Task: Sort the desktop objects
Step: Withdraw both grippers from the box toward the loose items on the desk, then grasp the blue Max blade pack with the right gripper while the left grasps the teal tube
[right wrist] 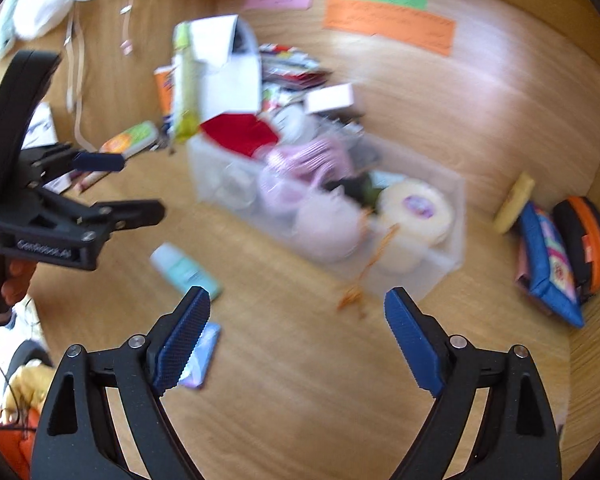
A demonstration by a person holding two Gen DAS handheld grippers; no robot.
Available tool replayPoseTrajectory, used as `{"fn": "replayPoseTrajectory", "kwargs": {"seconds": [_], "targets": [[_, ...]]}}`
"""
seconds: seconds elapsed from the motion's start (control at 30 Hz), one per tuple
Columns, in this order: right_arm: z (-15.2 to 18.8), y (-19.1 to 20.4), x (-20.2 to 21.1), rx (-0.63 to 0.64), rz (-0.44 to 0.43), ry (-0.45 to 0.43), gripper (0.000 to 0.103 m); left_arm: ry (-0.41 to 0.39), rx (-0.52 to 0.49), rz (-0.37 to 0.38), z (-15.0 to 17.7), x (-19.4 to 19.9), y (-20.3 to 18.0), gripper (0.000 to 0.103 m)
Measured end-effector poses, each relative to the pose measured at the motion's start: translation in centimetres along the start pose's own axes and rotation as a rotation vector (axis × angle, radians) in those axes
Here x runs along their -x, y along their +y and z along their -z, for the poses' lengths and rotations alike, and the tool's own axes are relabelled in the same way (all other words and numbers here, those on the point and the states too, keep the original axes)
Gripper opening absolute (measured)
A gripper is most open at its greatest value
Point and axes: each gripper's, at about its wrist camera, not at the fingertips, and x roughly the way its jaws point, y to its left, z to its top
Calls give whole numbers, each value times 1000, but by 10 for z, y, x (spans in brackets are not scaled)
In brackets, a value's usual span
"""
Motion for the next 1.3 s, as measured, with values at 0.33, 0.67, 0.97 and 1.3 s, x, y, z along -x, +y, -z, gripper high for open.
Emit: {"fn": "replayPoseTrajectory", "kwargs": {"seconds": [0.33, 0.67, 0.97, 1.3], "targets": [[23, 40, -19, 70, -106, 91, 82, 62, -30, 7, 25, -4, -4, 96], [26, 47, -27, 100, -180, 151, 37, 89, -32, 57, 24, -15, -14, 96], [26, 39, -24, 101, -161, 148, 25, 123, -70, 67, 24, -31, -34, 96], [23, 4, -9, 38, -111, 112, 25, 160, -79, 71, 19, -44, -52, 96]]}}
